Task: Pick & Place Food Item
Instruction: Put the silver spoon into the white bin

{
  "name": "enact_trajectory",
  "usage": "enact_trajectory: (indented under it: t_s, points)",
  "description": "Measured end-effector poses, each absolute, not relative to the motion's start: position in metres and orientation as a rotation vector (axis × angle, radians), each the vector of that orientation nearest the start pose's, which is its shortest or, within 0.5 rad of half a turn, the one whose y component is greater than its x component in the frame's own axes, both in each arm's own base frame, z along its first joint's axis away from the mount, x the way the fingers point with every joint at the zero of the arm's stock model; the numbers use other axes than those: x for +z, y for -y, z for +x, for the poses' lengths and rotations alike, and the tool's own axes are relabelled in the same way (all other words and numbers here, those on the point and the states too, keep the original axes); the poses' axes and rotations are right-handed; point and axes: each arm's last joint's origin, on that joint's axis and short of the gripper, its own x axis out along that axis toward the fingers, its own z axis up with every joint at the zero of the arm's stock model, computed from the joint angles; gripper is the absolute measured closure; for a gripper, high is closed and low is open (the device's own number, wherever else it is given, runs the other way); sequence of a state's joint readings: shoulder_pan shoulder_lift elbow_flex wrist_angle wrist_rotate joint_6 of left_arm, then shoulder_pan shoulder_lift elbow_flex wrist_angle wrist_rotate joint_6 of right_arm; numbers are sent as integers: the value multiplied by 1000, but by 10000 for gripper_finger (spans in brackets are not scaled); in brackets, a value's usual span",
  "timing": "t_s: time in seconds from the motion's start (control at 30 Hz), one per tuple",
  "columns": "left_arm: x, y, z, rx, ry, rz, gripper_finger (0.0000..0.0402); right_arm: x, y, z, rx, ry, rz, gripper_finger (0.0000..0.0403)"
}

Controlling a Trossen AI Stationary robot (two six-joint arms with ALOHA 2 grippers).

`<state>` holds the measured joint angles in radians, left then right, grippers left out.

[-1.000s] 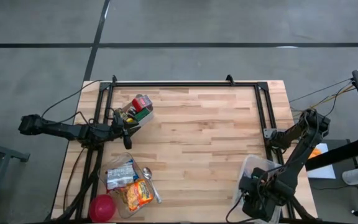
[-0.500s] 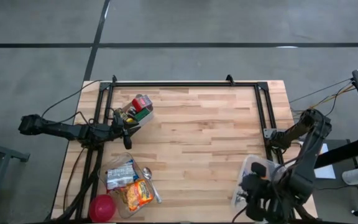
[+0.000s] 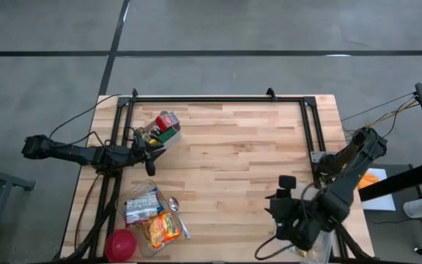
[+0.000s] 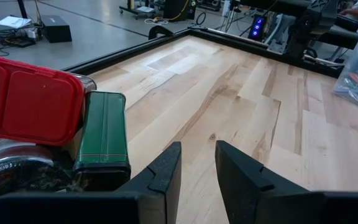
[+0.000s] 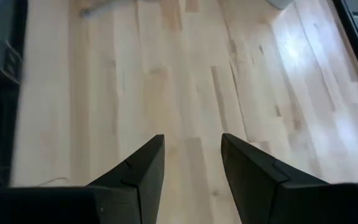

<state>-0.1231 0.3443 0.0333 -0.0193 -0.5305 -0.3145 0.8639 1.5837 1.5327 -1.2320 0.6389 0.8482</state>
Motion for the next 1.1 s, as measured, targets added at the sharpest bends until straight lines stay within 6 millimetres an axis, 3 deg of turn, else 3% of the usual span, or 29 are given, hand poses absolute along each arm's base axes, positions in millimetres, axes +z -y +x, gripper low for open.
enact_trajectory:
  t_s: [0.3,0.57,0.83,1.1]
  points:
    - [145,-1,112,448,-248,-201,301,329,-183,230,-99,-993,-289,246]
    - [145,-1,112,449,-248,-201,301,325,-139,255,82,-955,-304,246]
    - [145,-1,112,448,-248,-201,301,299,-88,269,111,-690,-209,246]
    - [145,-1,112,449,-248,-201,301,264,-60,265,118,-560,-175,246]
